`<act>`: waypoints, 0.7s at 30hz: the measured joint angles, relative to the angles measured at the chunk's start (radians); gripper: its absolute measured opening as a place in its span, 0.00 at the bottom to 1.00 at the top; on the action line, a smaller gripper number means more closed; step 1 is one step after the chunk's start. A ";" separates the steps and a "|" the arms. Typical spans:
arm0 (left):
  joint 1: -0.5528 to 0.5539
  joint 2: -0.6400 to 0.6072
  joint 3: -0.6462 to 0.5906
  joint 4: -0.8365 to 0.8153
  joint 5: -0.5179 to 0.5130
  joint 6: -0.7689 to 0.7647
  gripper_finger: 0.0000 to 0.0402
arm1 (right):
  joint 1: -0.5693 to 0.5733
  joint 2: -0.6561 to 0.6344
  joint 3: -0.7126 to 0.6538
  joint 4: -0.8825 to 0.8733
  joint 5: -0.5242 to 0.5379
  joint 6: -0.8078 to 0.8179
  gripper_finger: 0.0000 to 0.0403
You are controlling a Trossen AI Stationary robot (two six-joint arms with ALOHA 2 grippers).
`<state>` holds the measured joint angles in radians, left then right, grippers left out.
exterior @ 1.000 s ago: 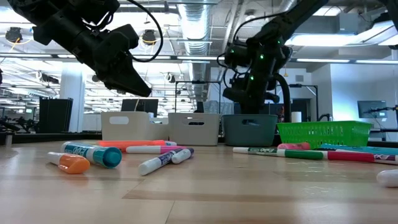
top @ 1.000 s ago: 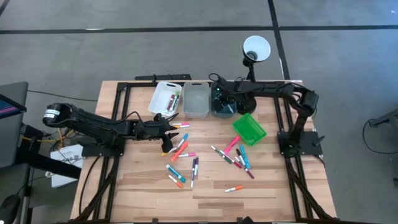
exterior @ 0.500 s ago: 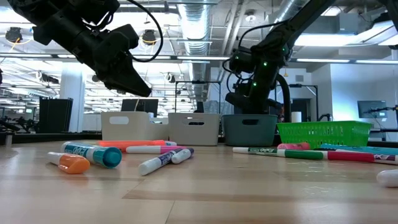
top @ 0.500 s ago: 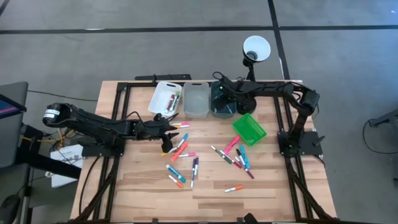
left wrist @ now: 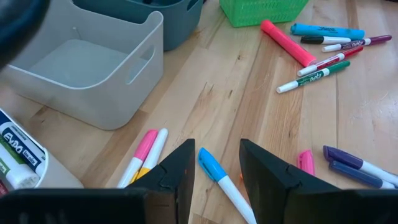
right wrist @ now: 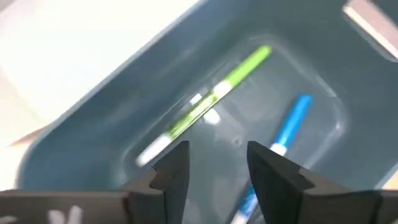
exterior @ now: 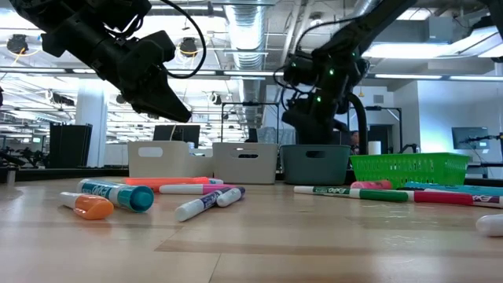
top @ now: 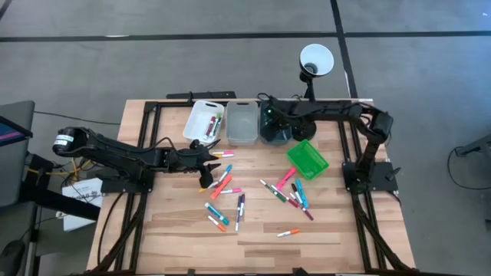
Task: Pick & Place Markers
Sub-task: Put the green marker pen into the blue bin
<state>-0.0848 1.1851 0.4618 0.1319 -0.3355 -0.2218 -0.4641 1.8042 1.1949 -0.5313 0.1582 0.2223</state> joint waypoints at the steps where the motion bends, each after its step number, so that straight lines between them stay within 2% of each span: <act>1: 0.000 0.000 0.000 0.000 0.000 0.000 0.30 | 0.014 0.000 0.015 -0.031 0.000 -0.013 0.40; 6: 0.000 0.000 0.000 0.000 0.000 0.000 0.30 | 0.096 0.000 0.125 -0.219 0.067 -0.021 0.45; 11: 0.000 0.000 0.000 0.000 0.000 0.000 0.30 | 0.206 0.000 0.235 -0.382 0.117 -0.013 0.46; 13: 0.000 0.000 0.000 0.000 0.000 0.000 0.30 | 0.256 -0.001 0.250 -0.405 0.082 -0.013 0.45; 17: 0.000 0.000 0.000 0.000 0.000 0.000 0.30 | 0.362 0.000 0.250 -0.413 -0.059 -0.006 0.43; 21: 0.000 0.000 0.000 0.000 0.000 0.000 0.30 | 0.476 0.000 0.250 -0.411 -0.081 0.055 0.41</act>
<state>-0.0845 1.1851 0.4621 0.1318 -0.3359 -0.2222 0.0117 1.8038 1.4448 -0.9420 0.0772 0.2771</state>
